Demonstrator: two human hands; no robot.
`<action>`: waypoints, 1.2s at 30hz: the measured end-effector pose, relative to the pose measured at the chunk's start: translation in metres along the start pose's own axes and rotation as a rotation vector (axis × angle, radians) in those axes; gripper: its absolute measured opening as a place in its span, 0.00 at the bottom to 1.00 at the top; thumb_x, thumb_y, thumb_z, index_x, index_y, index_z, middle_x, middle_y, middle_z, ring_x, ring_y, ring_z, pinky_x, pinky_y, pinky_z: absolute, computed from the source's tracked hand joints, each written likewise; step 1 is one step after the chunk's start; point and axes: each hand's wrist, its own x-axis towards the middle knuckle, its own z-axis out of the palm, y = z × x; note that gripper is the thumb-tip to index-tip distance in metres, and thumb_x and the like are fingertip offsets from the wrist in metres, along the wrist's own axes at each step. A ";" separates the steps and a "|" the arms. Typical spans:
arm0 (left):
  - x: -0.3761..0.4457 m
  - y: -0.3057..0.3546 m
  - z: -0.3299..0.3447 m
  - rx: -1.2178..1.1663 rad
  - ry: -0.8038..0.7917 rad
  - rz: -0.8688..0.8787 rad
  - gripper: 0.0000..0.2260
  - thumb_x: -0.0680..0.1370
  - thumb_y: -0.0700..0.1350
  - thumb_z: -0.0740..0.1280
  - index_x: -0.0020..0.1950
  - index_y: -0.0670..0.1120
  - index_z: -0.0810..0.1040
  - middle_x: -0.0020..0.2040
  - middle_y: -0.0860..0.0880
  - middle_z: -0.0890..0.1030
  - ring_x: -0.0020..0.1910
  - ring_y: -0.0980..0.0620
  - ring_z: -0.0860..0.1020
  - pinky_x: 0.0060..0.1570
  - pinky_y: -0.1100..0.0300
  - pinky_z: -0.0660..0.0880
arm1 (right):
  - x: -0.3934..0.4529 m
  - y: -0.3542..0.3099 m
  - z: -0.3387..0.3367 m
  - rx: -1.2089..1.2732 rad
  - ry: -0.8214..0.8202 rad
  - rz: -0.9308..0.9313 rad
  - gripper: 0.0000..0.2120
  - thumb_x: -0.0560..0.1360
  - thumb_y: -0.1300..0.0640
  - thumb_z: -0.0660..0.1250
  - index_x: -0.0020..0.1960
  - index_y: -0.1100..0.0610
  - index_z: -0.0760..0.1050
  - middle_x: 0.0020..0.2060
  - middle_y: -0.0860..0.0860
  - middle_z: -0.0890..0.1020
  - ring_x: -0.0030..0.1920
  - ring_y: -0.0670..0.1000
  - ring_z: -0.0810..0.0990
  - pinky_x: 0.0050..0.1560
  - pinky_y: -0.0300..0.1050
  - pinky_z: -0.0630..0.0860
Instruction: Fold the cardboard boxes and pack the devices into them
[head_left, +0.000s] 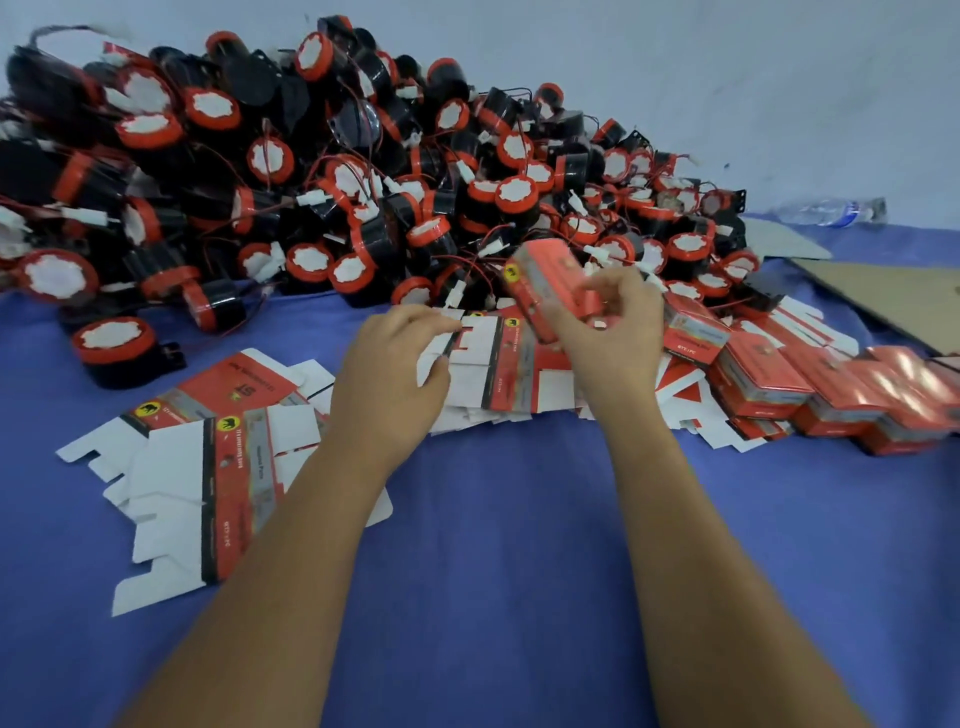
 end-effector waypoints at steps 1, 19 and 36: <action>-0.001 0.000 0.001 0.002 -0.035 -0.010 0.14 0.77 0.37 0.68 0.61 0.48 0.81 0.62 0.50 0.79 0.63 0.48 0.72 0.60 0.61 0.64 | 0.005 0.005 -0.007 -0.016 0.113 0.048 0.14 0.68 0.49 0.77 0.46 0.45 0.72 0.52 0.50 0.72 0.47 0.40 0.74 0.38 0.26 0.70; 0.001 -0.005 0.011 -0.011 -0.342 -0.245 0.30 0.73 0.56 0.73 0.73 0.52 0.71 0.66 0.50 0.77 0.68 0.47 0.70 0.66 0.49 0.70 | -0.019 0.008 0.020 -0.741 -0.509 -0.293 0.16 0.80 0.48 0.62 0.64 0.52 0.77 0.60 0.51 0.78 0.63 0.55 0.70 0.65 0.51 0.64; 0.015 0.000 -0.010 -0.932 0.200 -0.669 0.16 0.79 0.33 0.63 0.58 0.53 0.78 0.55 0.52 0.82 0.59 0.51 0.80 0.49 0.61 0.79 | -0.019 -0.013 0.018 -0.412 0.265 -0.494 0.10 0.67 0.66 0.68 0.41 0.54 0.84 0.45 0.49 0.82 0.54 0.53 0.76 0.63 0.56 0.60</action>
